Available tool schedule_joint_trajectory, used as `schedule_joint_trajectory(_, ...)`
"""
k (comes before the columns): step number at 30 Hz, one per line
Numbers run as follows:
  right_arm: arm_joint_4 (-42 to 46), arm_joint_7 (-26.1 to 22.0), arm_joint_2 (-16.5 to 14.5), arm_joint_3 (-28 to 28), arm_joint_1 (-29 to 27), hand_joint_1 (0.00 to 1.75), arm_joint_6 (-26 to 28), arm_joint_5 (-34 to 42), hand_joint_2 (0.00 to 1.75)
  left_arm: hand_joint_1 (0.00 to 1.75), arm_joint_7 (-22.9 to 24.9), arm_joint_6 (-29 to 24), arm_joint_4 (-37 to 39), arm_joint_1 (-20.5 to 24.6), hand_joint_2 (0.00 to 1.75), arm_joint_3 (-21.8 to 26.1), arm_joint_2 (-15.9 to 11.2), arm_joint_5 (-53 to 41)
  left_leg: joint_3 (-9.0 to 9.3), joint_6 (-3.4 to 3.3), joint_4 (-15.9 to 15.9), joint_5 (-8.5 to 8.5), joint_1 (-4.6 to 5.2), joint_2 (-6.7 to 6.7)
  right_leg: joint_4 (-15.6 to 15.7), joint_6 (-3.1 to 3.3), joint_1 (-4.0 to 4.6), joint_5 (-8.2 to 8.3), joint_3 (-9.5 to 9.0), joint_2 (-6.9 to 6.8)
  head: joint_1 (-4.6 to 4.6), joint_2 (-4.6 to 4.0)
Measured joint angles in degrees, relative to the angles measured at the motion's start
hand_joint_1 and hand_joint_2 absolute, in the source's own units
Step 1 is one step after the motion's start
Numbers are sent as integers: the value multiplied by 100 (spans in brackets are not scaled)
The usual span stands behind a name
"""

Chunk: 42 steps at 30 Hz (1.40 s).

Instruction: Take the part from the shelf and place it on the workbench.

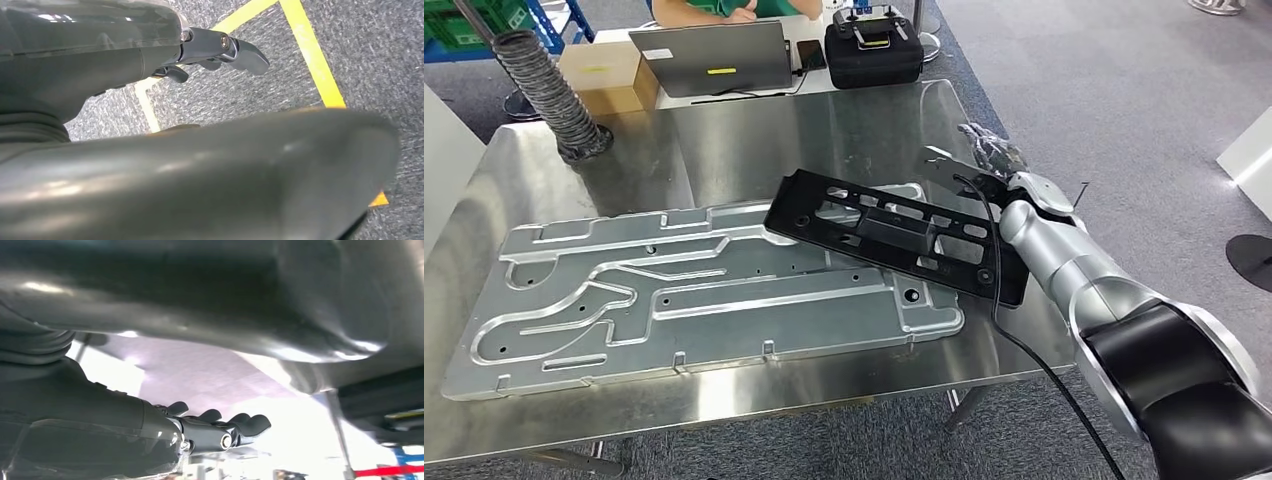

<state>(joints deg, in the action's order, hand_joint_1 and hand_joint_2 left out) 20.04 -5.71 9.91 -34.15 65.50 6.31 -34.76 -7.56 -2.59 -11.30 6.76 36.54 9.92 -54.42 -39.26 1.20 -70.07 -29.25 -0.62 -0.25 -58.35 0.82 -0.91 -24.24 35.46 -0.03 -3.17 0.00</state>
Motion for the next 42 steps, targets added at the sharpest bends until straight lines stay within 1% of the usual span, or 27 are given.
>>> schedule_joint_trajectory(1, -2, 25, 64, 11, -8, 0, 21, -31, 0, 0, -9, -4, 0, -5, 0, 4, 0, 8, 205, -28, 418, 188, 1, -1, -5, -10, 0, -3, -3, 2, 0, 0)
schedule_joint_trajectory(3, -5, 77, 209, 43, -12, 0, 69, -93, 0, 0, -34, -14, 0, -8, 0, 20, 1, 25, 522, -94, 1046, 380, 26, -8, -2, -62, 10, 7, 4, 6, 0, 0)
schedule_joint_trajectory(4, -9, 105, 283, 60, -19, 0, 88, -117, 0, 0, -49, -17, 0, -14, 0, 30, 2, 29, 575, -119, 1168, 387, 41, -13, 3, -95, 12, 18, 12, 6, 1, 0)
schedule_joint_trajectory(6, -15, 159, 434, 100, -46, 0, 111, -162, 0, 0, -74, -25, 0, -38, 0, 49, 3, 39, 575, -171, 1202, 393, 59, -18, 31, -172, 11, 51, 17, 6, 1, 0)
schedule_joint_trajectory(8, -20, 209, 586, 147, -68, 0, 126, -194, 0, 0, -89, -31, 0, -53, 0, 57, 9, 44, 587, -250, 1267, 449, 42, -12, -30, -236, -3, -13, 42, 7, 1, 0)
schedule_joint_trajectory(10, -28, 246, 746, 203, -74, 0, 142, -217, 0, 0, -93, -28, 0, -50, 0, 60, 18, 45, 592, -317, 1330, 504, 29, -9, -518, -267, -14, -325, 253, 10, 2, 0)
schedule_joint_trajectory(12, -43, 264, 878, 261, -108, 0, 151, -231, 0, 0, -92, -20, 0, -53, 0, 60, 20, 58, 575, -340, 1333, 519, 44, -14, -1304, -282, -12, -693, 605, 11, 2, 0)
schedule_joint_trajectory(13, -51, 267, 935, 296, -144, 0, 158, -237, 0, 0, -92, -17, 0, -57, 0, 61, 20, 68, 570, -344, 1327, 521, 51, -14, -1555, -288, -12, -762, 716, 10, 2, 0)
schedule_joint_trajectory(14, -60, 272, 999, 338, -183, 0, 171, -240, 0, 0, -93, -16, 0, -58, 0, 63, 20, 81, 564, -344, 1317, 521, 55, -15, -1597, -289, -13, -723, 726, 9, 2, 0)
schedule_joint_trajectory(15, -67, 278, 1069, 386, -215, 0, 185, -243, 0, 0, -94, -16, 0, -57, 0, 66, 20, 92, 560, -341, 1302, 517, 57, -17, -1396, -285, -14, -582, 615, 8, 2, 0)
schedule_joint_trajectory(17, -81, 290, 1234, 491, -245, 0, 206, -243, 0, 0, -102, -15, 0, -51, 0, 74, 22, 108, 546, -320, 1258, 497, 65, -24, -582, -264, -11, -233, 185, 1, 2, 0)
schedule_joint_trajectory(18, -85, 291, 1320, 544, -254, 0, 214, -238, 0, 0, -107, -17, 0, -49, 0, 80, 25, 117, 533, -302, 1232, 485, 75, -31, -244, -245, -1, -124, 17, 2, 2, 0)
schedule_joint_trajectory(19, -90, 286, 1409, 602, -276, 0, 224, -221, 0, 0, -113, -23, 0, -48, 0, 87, 27, 129, 520, -282, 1213, 477, 85, -36, -47, -226, 11, -81, -76, 1, 2, 0)
schedule_joint_trajectory(22, -105, 231, 1650, 804, -438, 0, 305, -32, 0, 0, -120, -58, 0, -56, 0, 109, 28, 177, 499, -216, 1199, 465, 97, -42, 24, -149, 15, -62, -86, 0, 2, 0)
schedule_joint_trajectory(24, -111, 155, 1786, 1003, -602, 0, 400, 200, 0, 0, -121, -85, 0, -71, 0, 136, 25, 206, 423, -161, 998, 294, 99, -29, 44, -91, -20, -40, -85, -6, 2, 0)
schedule_joint_trajectory(25, -114, 120, 1854, 1124, -698, 0, 454, 311, 0, 0, -121, -97, 0, -78, 0, 153, 24, 214, 315, -136, 731, 118, 92, -20, 50, -73, -29, -32, -83, -13, 2, 0)
schedule_joint_trajectory(27, -128, 75, 2003, 1384, -932, 0, 559, 487, 0, 0, -121, -117, 0, -100, 0, 184, 24, 217, -5, -99, -50, -279, 72, -10, 47, -61, -26, -30, -73, -33, 2, 0)
schedule_joint_trajectory(28, -137, 61, 2078, 1507, -1061, 0, 599, 546, 0, 0, -121, -128, 0, -117, 0, 195, 23, 216, -132, -92, -357, -388, 65, -9, 46, -60, -24, -30, -69, -44, 2, 0)
schedule_joint_trajectory(29, -143, 45, 2154, 1625, -1193, 0, 632, 597, 0, 0, -121, -138, 0, -137, 0, 203, 23, 216, -170, -94, -473, -391, 61, -9, 43, -61, -22, -30, -67, -51, 2, 0)
schedule_joint_trajectory(30, -146, 26, 2230, 1738, -1325, 0, 662, 645, 0, 0, -121, -146, 0, -153, 0, 208, 22, 215, -90, -107, -338, -281, 60, -9, 40, -62, -21, -31, -67, -55, 2, 0)
schedule_joint_trajectory(32, -144, -40, 2390, 1980, -1574, 0, 716, 742, 0, 0, -121, -152, 0, -167, 0, 215, 20, 211, 318, -170, 454, 81, 69, -14, 37, -71, -16, -31, -72, -59, 2, 0)
schedule_joint_trajectory(33, -142, -81, 2472, 2113, -1699, 0, 747, 798, 0, 0, -121, -152, 0, -165, 0, 218, 17, 207, 516, -202, 841, 211, 77, -16, 36, -88, -6, -28, -71, -60, 2, 0)
schedule_joint_trajectory(34, -139, -126, 2552, 2251, -1833, 0, 778, 855, 0, 0, -121, -151, 0, -163, 0, 221, 15, 202, 644, -226, 1094, 277, 87, -19, 40, -113, 0, -21, -69, -62, 2, 0)
schedule_joint_trajectory(36, -130, -215, 2685, 2544, -2151, 0, 824, 976, 0, 0, -117, -149, 0, -164, 0, 225, 10, 186, 702, -255, 1218, 295, 99, -28, 58, -184, 6, 4, -67, -67, 2, 0)
schedule_joint_trajectory(38, -109, -299, 2802, 2832, -2480, 0, 845, 1092, 0, 0, -102, -143, 0, -165, 0, 226, 10, 174, 719, -314, 1299, 360, 90, -31, 63, -257, -10, -8, -67, -66, 3, 0)
schedule_joint_trajectory(40, -92, -374, 2896, 3130, -2775, 0, 886, 1218, 0, 0, -85, -138, 0, -155, 0, 226, 14, 167, 737, -383, 1406, 446, 77, -25, -236, -309, -28, -246, 57, -41, 3, 0)
schedule_joint_trajectory(42, -85, -445, 2930, 3440, -3095, 0, 941, 1328, 0, 0, -77, -133, 0, -149, 0, 226, 17, 163, 711, -413, 1424, 481, 84, -23, -962, -355, -43, -658, 356, -13, 4, 0)
